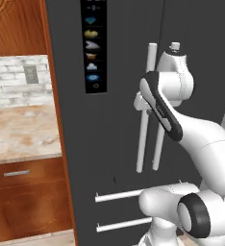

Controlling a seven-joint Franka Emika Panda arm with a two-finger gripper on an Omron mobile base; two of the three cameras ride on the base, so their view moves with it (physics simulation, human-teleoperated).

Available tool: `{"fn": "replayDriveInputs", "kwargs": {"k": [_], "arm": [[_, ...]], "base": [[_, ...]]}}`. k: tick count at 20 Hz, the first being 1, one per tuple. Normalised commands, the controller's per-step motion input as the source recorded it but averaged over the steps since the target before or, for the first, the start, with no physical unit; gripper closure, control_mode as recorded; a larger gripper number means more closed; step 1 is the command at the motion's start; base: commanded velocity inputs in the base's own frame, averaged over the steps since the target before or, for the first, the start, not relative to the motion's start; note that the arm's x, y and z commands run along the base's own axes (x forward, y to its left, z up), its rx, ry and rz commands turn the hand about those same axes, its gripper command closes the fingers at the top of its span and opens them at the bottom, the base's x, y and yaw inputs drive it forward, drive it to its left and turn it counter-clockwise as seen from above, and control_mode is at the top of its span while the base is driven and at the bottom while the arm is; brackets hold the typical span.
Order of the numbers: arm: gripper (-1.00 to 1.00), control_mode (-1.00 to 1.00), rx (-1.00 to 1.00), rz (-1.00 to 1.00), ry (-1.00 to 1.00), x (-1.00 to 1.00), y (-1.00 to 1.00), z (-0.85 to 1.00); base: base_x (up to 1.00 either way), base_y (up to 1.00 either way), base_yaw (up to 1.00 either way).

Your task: Open the fridge, remove the tangerine, carrot, and chicken drumstick, and place them on any counter.

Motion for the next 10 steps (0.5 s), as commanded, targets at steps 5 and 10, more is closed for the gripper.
{"fn": "replayDriveInputs", "kwargs": {"k": [5, 10], "arm": [[-1.0, 1.0, 0.0, 0.0, 0.0, 0.0, 0.0, 0.0], [-1.0, 1.0, 0.0, 0.0, 0.0, 0.0, 0.0, 0.0]], "base": [[-0.32, 0.0, -0.02], [-0.74, -0.03, -0.04]]}}
